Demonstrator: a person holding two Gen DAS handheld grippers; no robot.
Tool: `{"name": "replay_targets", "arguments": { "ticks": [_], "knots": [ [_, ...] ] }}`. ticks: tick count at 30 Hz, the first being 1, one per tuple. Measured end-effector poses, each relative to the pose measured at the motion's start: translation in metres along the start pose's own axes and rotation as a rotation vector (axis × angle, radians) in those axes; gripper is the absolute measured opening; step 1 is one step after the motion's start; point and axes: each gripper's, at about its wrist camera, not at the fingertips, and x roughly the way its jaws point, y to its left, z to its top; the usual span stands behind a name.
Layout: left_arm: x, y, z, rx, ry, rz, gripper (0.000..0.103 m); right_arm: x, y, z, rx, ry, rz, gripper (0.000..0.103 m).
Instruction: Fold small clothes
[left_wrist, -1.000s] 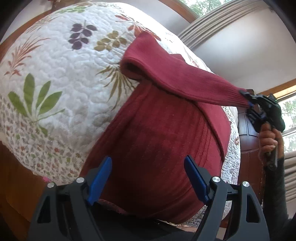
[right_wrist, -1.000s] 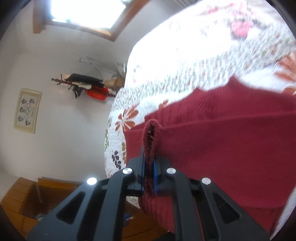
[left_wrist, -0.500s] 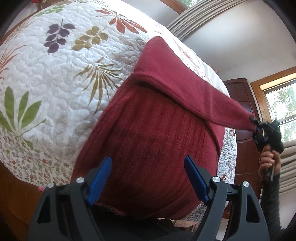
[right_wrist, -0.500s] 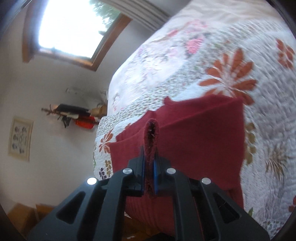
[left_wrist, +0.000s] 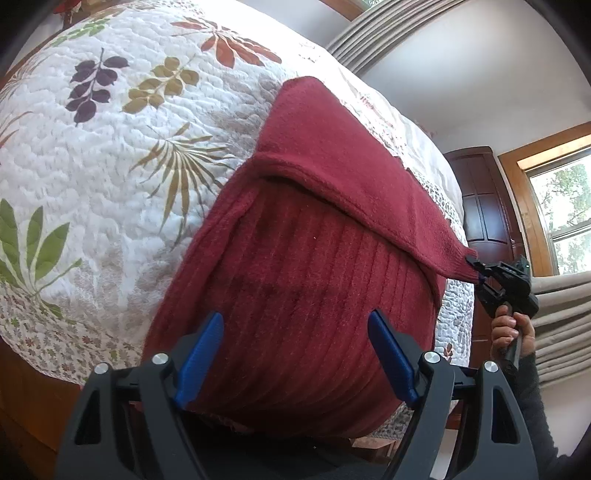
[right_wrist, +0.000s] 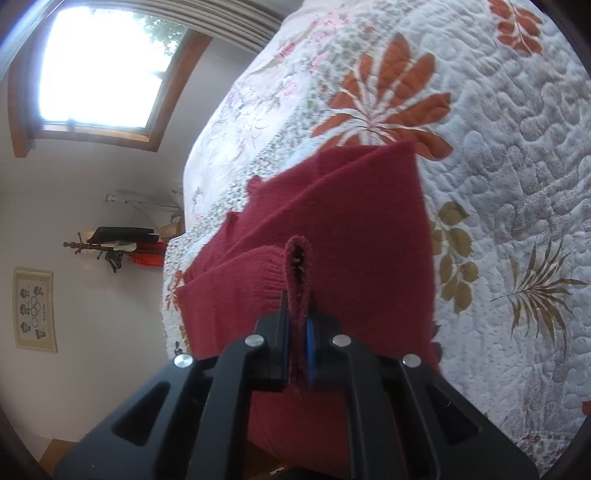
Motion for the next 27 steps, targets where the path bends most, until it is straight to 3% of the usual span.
{"name": "replay_targets", "arguments": {
  "ticks": [8,15,18,21,27],
  "knots": [
    [0.007,-0.002,0.002,-0.007,0.01,0.016,0.081,0.012,-0.031,0.003,0.036,0.008,-0.063,0.006],
    [0.01,-0.007,0.006,-0.006,0.006,0.025,0.081,0.018,-0.043,0.003,0.051,0.026,-0.056,0.006],
    [0.014,-0.008,0.005,-0.012,0.012,0.029,0.081,0.018,-0.048,0.005,0.063,0.03,-0.074,0.013],
    [0.013,-0.011,0.002,-0.012,0.007,0.029,0.081,0.005,-0.061,0.004,0.075,-0.002,-0.081,0.019],
    [0.01,-0.005,-0.01,-0.054,-0.008,0.046,0.083,-0.033,-0.05,-0.009,0.017,-0.056,0.004,0.019]
  ]
}}
